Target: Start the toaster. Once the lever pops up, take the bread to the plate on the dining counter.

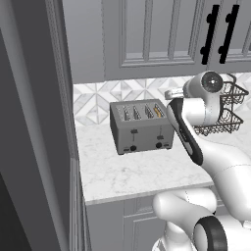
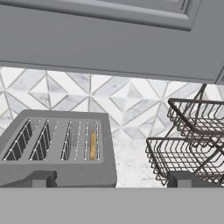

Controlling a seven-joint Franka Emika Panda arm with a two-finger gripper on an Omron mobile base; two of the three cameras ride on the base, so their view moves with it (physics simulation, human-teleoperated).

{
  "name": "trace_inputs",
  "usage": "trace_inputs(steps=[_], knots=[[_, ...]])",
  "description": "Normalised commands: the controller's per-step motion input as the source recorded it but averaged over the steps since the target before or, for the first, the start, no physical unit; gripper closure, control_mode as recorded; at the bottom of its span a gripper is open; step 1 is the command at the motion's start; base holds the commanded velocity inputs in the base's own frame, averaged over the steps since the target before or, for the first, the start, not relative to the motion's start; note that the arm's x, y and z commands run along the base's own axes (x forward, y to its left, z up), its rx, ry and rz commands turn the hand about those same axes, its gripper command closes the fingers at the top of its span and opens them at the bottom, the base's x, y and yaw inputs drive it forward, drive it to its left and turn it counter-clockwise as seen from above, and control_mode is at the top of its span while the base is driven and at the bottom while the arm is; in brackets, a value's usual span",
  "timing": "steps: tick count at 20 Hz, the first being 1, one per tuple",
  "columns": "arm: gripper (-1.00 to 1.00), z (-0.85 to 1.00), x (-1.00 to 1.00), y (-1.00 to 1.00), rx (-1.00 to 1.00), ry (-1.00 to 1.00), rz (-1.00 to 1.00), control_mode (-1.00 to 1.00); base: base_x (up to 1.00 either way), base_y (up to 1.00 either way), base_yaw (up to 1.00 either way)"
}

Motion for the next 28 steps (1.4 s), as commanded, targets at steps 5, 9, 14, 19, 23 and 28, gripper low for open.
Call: trace_inputs(steps=[5, 9, 14, 19, 23, 28], knots=[[-1.00, 0.00, 0.00, 0.00, 0.00, 0.00, 0.00, -1.00, 0.00, 0.00, 0.00], [-1.00, 0.00, 0.00, 0.00, 0.00, 0.00, 0.00, -1.00, 0.00, 0.00, 0.00], [-1.00, 0.00, 0.00, 0.00, 0.00, 0.00, 0.00, -1.00, 0.00, 0.00, 0.00], [-1.00, 0.00, 0.00, 0.00, 0.00, 0.00, 0.00, -1.00, 0.00, 0.00, 0.00], [-1.00, 0.00, 0.00, 0.00, 0.00, 0.00, 0.00, -1.00, 0.00, 0.00, 0.00], [-1.00, 0.00, 0.00, 0.00, 0.00, 0.00, 0.00, -1.00, 0.00, 0.00, 0.00]])
